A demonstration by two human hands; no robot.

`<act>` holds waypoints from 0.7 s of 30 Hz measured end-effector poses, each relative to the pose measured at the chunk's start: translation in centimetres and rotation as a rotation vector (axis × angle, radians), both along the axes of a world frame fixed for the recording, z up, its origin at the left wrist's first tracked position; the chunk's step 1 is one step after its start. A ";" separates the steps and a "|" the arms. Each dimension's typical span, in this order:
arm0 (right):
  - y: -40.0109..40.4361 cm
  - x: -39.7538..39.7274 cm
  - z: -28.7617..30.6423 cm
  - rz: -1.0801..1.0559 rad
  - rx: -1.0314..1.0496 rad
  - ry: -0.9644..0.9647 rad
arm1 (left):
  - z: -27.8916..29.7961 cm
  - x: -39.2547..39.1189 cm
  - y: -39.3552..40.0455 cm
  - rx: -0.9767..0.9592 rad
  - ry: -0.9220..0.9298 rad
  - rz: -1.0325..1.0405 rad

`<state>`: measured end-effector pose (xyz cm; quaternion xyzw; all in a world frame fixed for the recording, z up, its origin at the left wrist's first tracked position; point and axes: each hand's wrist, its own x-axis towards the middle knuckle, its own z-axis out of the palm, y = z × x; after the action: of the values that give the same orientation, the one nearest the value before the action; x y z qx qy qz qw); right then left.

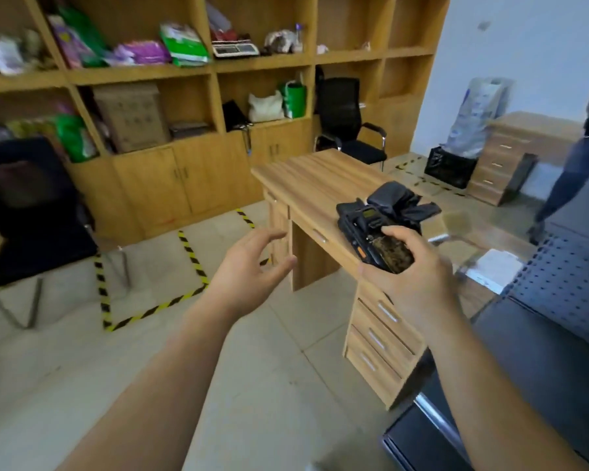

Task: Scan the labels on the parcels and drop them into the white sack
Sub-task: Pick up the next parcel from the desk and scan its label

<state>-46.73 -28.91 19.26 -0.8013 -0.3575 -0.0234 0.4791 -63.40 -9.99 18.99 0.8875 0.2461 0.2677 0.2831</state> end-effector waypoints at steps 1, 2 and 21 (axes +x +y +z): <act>2.4 0.8 -0.2 0.031 0.014 -0.005 | 0.1 0.2 1.7 -0.001 0.005 0.031; 4.8 1.6 -0.3 0.065 0.021 -0.009 | 0.4 0.6 3.4 0.002 0.003 0.060; 30.1 18.9 -1.1 0.129 0.023 0.047 | 1.1 18.1 27.3 -0.013 0.032 0.102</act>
<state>-27.88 1.21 18.20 -0.7714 -0.3969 0.0225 0.4969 -45.33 17.35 20.12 0.8762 0.2971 0.2657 0.2709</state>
